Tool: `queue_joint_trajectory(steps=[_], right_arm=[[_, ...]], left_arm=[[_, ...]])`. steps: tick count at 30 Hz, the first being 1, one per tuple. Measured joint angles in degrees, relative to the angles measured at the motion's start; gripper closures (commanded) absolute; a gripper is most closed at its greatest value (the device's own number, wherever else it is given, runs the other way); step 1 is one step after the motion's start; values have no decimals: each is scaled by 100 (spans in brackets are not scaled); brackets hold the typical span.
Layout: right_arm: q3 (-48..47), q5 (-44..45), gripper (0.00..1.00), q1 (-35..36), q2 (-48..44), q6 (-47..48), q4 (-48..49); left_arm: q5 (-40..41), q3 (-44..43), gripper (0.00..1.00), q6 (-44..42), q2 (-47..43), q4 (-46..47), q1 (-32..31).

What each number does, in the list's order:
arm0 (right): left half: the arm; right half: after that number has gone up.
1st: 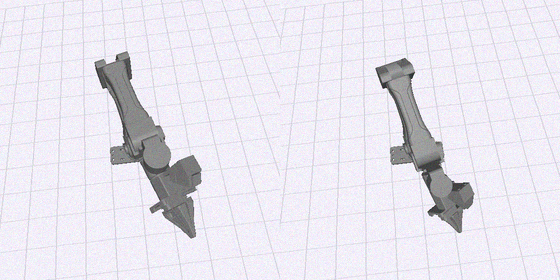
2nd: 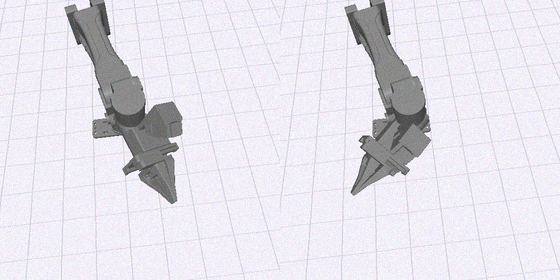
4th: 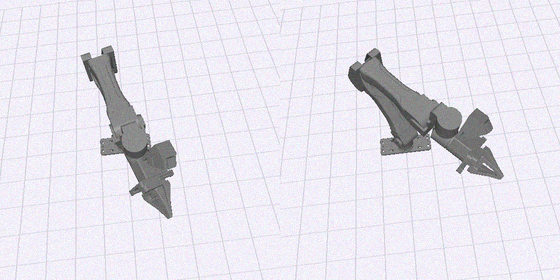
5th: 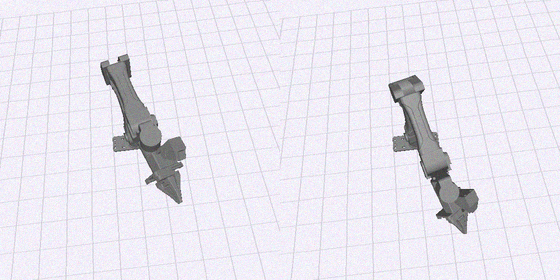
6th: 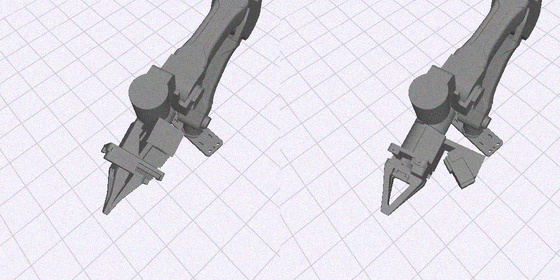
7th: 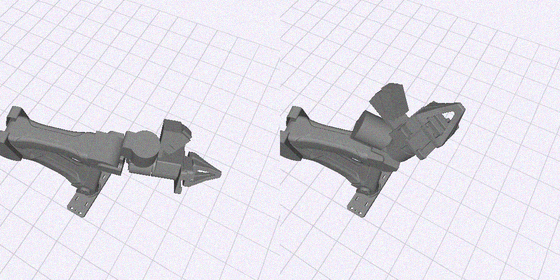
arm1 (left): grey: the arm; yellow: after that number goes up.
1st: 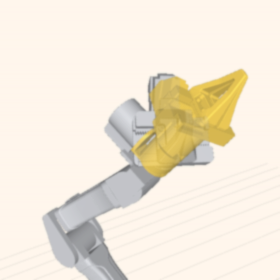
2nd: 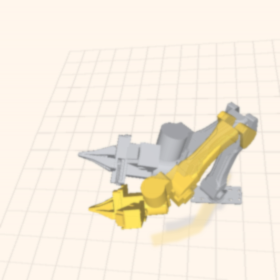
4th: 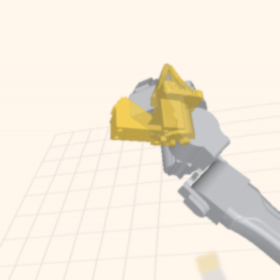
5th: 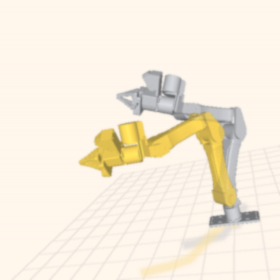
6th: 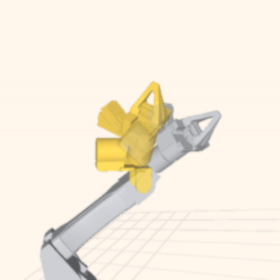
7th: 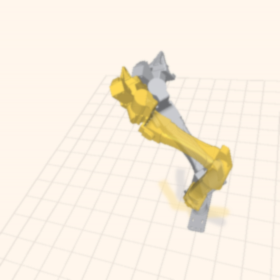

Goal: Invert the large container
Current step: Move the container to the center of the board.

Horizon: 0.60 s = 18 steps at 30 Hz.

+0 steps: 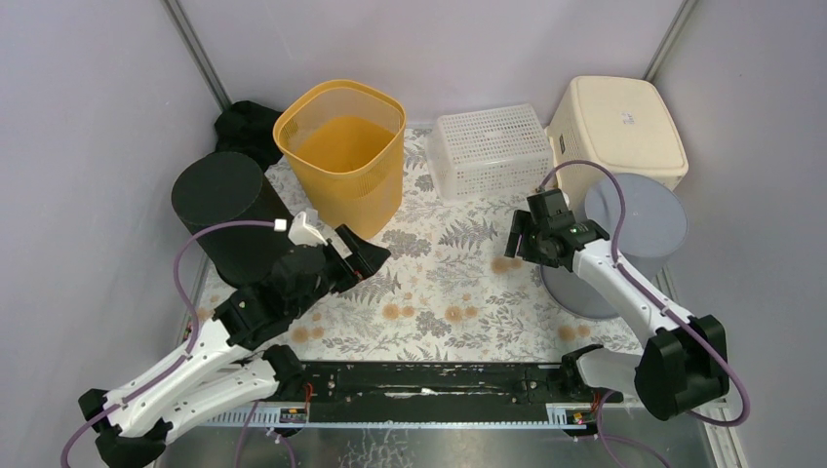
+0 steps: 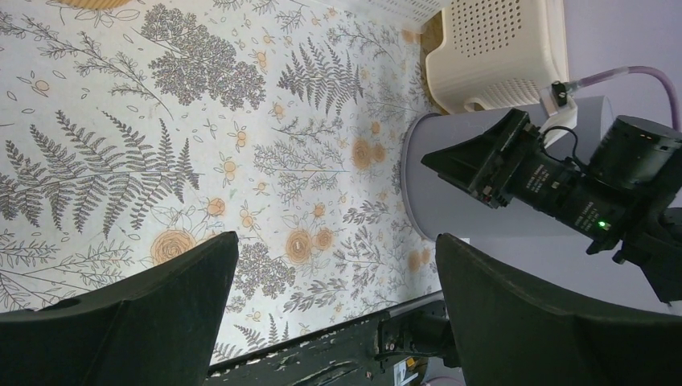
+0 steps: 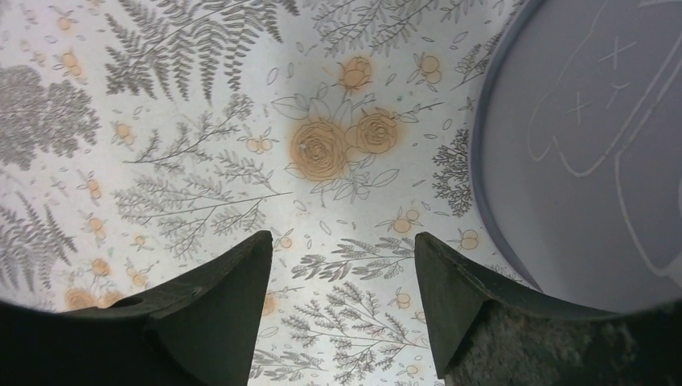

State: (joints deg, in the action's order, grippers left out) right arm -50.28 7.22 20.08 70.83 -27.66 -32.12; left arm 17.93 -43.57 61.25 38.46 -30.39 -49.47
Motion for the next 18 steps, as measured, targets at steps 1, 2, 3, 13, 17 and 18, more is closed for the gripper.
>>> queue_joint_trajectory(steps=[1,2,3,13,17,18], right_arm=[[-9,-46,27,0,-42,9,0],[-11,-101,27,0,-103,22,2],[-11,-138,27,0,-166,28,-2],[-57,-389,24,0,-560,44,-46],[-101,-509,24,0,-597,39,-33],[-101,-535,24,0,-597,42,-35]], left_arm=[[-2,0,0,0,17,4,0],[-9,0,0,0,44,13,0],[-17,0,0,-2,79,26,0],[-166,0,0,-52,426,160,0],[-208,0,0,-57,452,234,0],[-210,0,0,-57,455,249,0]])
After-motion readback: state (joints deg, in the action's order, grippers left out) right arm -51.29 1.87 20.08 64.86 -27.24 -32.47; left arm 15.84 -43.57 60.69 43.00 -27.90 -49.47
